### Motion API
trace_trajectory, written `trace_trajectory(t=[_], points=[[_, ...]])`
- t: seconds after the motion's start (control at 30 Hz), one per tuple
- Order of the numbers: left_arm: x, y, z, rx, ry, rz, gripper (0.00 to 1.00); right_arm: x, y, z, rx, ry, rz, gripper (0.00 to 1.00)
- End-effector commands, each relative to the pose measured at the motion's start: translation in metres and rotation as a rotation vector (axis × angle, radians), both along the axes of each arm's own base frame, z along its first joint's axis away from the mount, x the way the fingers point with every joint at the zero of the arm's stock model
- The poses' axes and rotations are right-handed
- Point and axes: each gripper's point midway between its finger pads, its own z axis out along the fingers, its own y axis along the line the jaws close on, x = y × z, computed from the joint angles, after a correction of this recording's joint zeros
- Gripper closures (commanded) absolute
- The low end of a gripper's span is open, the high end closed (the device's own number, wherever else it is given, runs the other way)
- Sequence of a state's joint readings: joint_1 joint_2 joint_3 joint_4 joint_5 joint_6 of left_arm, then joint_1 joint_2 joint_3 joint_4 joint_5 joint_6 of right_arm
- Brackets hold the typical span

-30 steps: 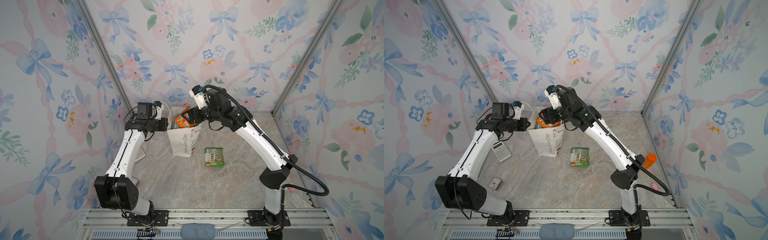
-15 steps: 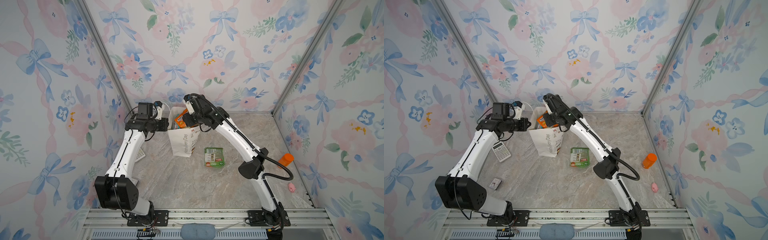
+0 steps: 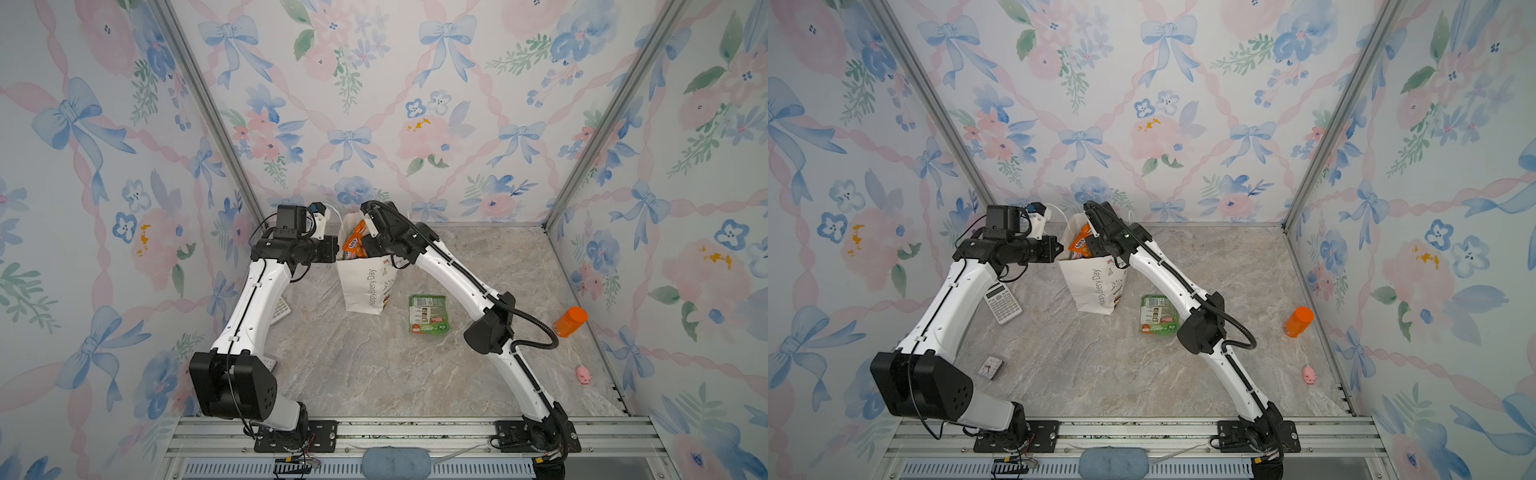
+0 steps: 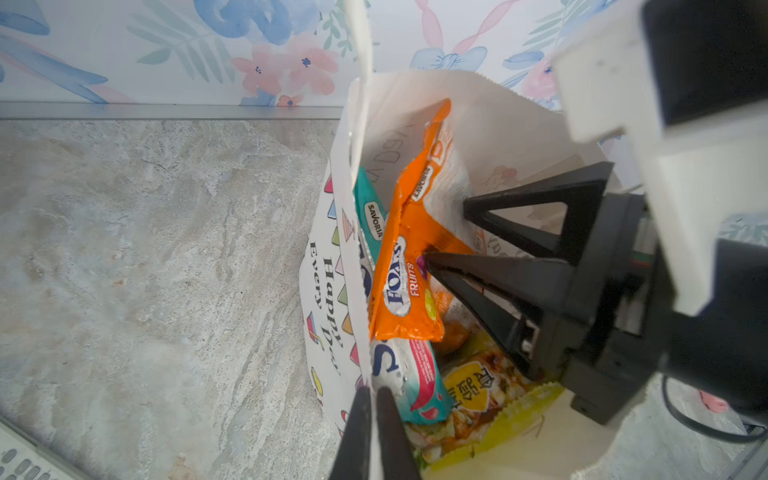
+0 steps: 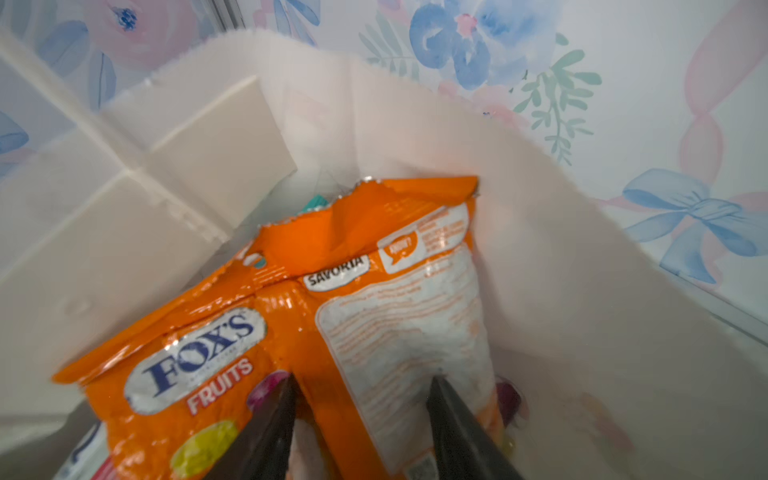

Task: Place the snacks into the paper bag
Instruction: 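Open the right gripper and raise it out of the white bag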

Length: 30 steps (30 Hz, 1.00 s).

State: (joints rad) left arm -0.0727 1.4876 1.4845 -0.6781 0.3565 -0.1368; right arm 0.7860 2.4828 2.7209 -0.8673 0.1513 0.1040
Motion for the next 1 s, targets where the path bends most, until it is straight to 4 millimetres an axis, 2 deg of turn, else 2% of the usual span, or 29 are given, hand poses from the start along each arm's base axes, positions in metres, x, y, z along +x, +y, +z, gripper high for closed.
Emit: trace_trajectory(t=[0.0,0.07,0.13,0.33,0.47,0.63,0.97], points=[[0.002,-0.008,0.016,-0.032,-0.055,-0.023,1.0,0.004,-0.003,-0.008,0.003,0.03,0.008,0.46],[0.002,-0.008,0.015,-0.031,-0.053,-0.022,1.0,0.002,-0.003,-0.011,0.008,0.048,0.016,0.46],[0.003,-0.007,0.015,-0.028,-0.054,-0.02,1.0,0.0,-0.002,-0.003,0.025,0.045,0.022,0.45],[0.003,-0.007,0.014,-0.023,-0.054,-0.017,1.0,-0.015,-0.004,0.066,0.15,-0.016,0.061,0.36],[0.003,-0.006,0.014,-0.024,-0.053,-0.016,1.0,-0.032,-0.005,0.112,0.253,-0.048,0.107,0.22],[0.003,-0.005,0.013,-0.02,-0.052,-0.014,1.0,-0.051,-0.003,0.144,0.349,-0.05,0.165,0.14],[0.004,-0.005,0.011,-0.017,-0.048,-0.011,1.0,-0.094,0.0,0.2,0.521,-0.024,0.316,0.13]])
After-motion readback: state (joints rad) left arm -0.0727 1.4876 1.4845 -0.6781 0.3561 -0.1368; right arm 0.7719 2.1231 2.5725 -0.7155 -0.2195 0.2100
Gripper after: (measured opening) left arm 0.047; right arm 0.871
